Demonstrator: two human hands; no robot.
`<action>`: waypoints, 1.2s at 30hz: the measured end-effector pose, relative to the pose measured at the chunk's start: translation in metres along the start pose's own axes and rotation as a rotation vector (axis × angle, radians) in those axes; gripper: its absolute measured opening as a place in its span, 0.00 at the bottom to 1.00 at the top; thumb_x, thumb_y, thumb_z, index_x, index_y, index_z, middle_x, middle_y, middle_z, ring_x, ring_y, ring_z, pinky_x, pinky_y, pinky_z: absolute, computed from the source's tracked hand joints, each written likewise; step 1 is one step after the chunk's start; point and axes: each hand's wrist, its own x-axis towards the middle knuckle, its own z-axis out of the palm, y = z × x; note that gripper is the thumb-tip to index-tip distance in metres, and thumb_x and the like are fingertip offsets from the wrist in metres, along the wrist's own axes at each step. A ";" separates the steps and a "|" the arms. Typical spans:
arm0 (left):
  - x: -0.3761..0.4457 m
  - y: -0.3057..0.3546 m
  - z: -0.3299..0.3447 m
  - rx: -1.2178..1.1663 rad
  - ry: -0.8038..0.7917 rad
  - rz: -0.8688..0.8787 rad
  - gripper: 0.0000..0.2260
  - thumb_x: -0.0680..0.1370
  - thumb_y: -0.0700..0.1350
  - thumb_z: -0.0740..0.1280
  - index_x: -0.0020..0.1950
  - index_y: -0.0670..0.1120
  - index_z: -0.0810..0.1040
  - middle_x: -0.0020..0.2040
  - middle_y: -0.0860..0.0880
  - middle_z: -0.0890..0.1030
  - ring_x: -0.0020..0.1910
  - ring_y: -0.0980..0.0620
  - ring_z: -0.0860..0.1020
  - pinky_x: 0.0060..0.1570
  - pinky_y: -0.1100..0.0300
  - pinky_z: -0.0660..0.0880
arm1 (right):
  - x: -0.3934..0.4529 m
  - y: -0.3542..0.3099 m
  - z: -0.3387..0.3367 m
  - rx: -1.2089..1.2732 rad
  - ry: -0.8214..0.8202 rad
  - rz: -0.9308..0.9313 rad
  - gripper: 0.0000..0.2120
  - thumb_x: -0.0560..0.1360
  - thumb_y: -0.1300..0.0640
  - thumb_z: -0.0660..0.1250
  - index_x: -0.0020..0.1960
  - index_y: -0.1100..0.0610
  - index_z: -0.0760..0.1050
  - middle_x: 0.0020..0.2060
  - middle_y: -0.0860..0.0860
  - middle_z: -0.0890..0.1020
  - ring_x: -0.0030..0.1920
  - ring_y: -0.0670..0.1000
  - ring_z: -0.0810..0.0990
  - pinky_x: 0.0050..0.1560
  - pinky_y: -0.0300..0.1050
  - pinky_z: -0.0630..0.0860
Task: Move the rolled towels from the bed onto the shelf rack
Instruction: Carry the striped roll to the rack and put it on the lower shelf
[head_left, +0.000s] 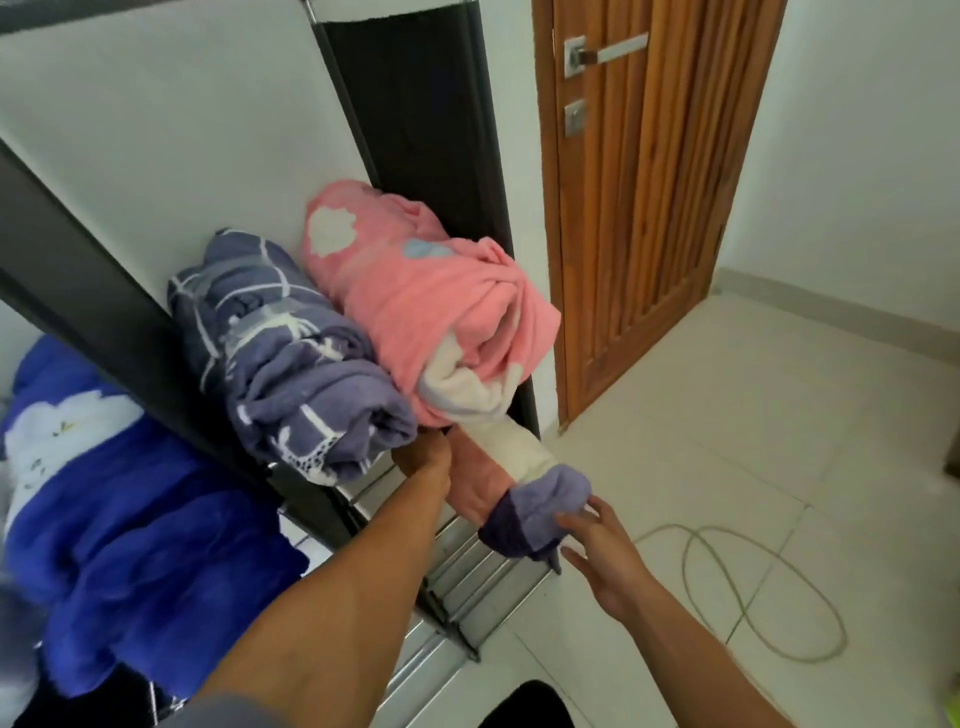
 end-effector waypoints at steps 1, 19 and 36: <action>0.000 0.000 0.002 0.001 -0.012 0.011 0.16 0.80 0.43 0.60 0.63 0.35 0.76 0.65 0.38 0.77 0.62 0.38 0.76 0.62 0.50 0.72 | 0.008 0.002 0.004 -0.018 -0.005 -0.014 0.27 0.74 0.65 0.66 0.70 0.57 0.62 0.54 0.52 0.78 0.53 0.52 0.79 0.48 0.45 0.77; 0.021 -0.035 0.026 -0.220 -0.288 -0.265 0.10 0.78 0.46 0.62 0.47 0.38 0.73 0.39 0.41 0.79 0.42 0.41 0.81 0.48 0.41 0.80 | 0.033 0.002 0.023 -0.331 -0.047 -0.076 0.31 0.75 0.63 0.65 0.75 0.57 0.58 0.63 0.52 0.74 0.54 0.50 0.75 0.48 0.40 0.74; 0.001 -0.022 0.019 0.235 -0.253 0.084 0.12 0.77 0.43 0.62 0.56 0.38 0.75 0.53 0.42 0.80 0.48 0.43 0.77 0.43 0.57 0.69 | 0.027 -0.014 0.038 -0.492 -0.089 -0.116 0.30 0.76 0.62 0.59 0.76 0.52 0.55 0.60 0.55 0.76 0.57 0.55 0.76 0.56 0.48 0.75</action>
